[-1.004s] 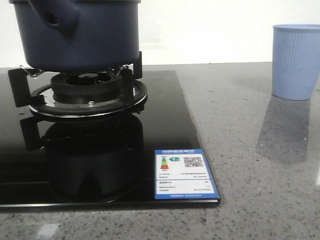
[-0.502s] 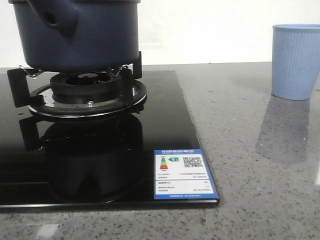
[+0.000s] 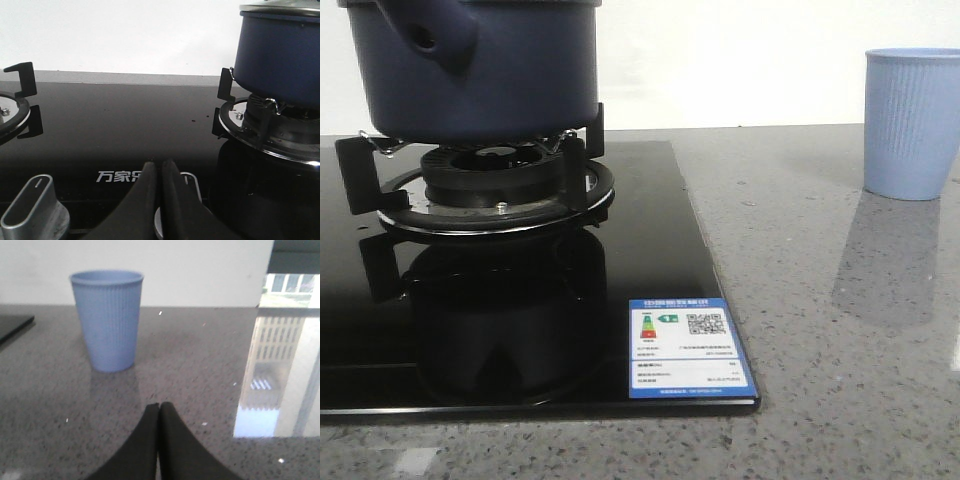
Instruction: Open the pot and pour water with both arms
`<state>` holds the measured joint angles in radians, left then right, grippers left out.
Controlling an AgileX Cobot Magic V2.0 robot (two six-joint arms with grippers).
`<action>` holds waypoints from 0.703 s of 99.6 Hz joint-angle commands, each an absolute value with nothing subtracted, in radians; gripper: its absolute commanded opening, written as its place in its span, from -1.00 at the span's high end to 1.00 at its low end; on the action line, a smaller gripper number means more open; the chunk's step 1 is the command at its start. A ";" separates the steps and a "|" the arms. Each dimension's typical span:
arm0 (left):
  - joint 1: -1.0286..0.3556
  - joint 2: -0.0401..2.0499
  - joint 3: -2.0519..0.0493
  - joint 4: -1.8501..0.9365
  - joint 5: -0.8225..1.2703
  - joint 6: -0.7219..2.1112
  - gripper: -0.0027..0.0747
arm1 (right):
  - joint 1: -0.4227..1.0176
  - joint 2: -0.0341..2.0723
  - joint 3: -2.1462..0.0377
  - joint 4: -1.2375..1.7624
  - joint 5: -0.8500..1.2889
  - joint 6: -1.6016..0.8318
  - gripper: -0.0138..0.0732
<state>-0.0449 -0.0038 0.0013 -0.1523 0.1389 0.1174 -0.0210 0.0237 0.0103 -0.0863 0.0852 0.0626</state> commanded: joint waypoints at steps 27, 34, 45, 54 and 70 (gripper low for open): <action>-0.041 -0.031 0.035 -0.164 0.068 0.107 0.98 | -0.077 -0.027 0.037 -0.062 0.086 0.049 0.84; -0.041 -0.031 0.035 -0.164 0.068 0.107 0.98 | -0.077 -0.027 0.037 -0.077 0.095 0.049 0.84; -0.041 -0.031 0.035 -0.164 0.068 0.107 0.98 | -0.077 -0.027 0.037 -0.079 0.095 0.049 0.84; -0.041 -0.031 0.035 -0.164 0.068 0.107 0.98 | -0.077 -0.027 0.037 -0.079 0.095 0.049 0.84; -0.041 -0.031 0.035 -0.164 0.068 0.107 0.98 | -0.077 -0.027 0.037 -0.079 0.095 0.049 0.84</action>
